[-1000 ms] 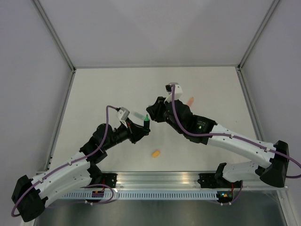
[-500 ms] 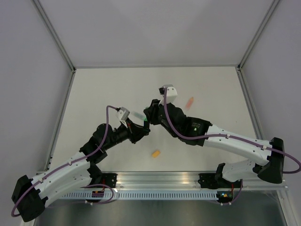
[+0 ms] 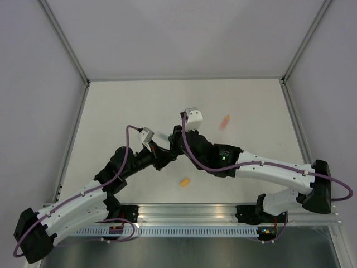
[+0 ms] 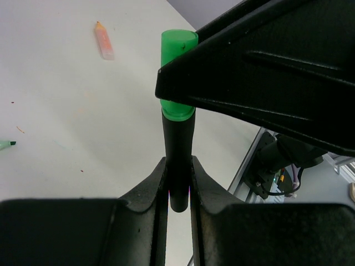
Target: Insert the pens into the pen caps
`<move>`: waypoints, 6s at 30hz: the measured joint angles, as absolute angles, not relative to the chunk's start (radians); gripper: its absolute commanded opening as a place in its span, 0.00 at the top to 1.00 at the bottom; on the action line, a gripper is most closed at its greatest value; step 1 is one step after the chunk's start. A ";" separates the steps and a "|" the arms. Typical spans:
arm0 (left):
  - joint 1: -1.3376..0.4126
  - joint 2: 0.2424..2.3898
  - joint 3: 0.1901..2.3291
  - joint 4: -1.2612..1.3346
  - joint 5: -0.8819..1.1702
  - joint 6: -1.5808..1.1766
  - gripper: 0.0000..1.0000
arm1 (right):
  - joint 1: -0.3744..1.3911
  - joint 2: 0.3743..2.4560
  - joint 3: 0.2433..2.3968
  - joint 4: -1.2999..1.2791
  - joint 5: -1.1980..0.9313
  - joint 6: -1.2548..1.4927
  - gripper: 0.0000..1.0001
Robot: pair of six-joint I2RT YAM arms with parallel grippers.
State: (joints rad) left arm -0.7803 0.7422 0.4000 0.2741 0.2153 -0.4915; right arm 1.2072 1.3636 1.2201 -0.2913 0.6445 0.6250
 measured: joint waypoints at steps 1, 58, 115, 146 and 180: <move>-0.781 0.742 0.400 0.272 0.214 -0.491 0.98 | 1.216 1.367 1.220 -0.296 0.658 0.627 1.00; -0.781 0.731 0.382 0.635 0.719 -0.583 0.98 | 1.247 1.005 1.092 -0.155 0.169 0.320 0.48; -0.788 0.802 0.395 0.678 0.840 -0.739 0.98 | 1.227 0.840 0.769 0.180 0.108 0.397 1.00; -0.702 0.921 0.479 0.624 0.931 -0.762 0.98 | 1.203 0.812 0.671 0.296 0.189 0.403 1.00; -0.633 0.967 0.590 0.537 1.002 -0.829 0.98 | 1.184 0.831 0.577 0.536 0.188 0.405 1.00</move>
